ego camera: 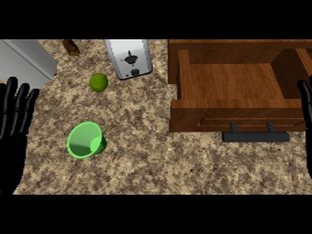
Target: Pick up the cup, place it into the drawer and close the drawer
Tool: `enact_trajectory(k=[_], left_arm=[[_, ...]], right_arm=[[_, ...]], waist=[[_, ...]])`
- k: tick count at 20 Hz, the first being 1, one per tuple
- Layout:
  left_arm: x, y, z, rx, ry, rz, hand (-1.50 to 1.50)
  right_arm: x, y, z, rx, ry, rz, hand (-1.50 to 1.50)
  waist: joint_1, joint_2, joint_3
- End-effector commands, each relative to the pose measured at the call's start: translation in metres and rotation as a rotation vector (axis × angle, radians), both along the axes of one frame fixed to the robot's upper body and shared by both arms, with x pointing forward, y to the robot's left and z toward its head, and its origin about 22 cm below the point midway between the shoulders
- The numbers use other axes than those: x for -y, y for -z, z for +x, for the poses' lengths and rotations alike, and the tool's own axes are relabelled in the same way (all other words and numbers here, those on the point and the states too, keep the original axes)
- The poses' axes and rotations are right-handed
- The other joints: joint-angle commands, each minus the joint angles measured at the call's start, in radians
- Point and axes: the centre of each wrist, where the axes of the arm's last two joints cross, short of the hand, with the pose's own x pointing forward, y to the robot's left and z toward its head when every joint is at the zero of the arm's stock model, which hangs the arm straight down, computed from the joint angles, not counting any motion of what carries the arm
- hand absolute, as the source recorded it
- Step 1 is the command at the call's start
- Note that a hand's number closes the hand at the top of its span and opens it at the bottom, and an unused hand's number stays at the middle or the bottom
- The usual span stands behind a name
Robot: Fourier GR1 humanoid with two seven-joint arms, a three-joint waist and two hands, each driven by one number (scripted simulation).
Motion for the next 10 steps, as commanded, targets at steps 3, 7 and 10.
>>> enact_trajectory(k=[3, 7, 10], left_arm=[[0.02, -0.001, 0.01, 0.012, -0.106, 0.012, -1.5], [0.049, 0.004, 0.006, -0.032, -0.172, -0.199, -1.5], [0.059, 0.018, 0.008, -0.027, -0.21, -0.204, -1.5]], right_arm=[[-0.003, 0.008, -0.001, -0.044, -0.061, -0.025, -1.5], [-0.012, 0.005, 0.005, -0.117, -0.197, 0.027, -1.5], [-0.01, 0.006, 0.003, -0.121, -0.204, 0.022, -1.5]], waist=[[-0.004, -0.038, -0.016], [-0.005, -0.037, -0.017], [-0.004, -0.038, -0.017]])
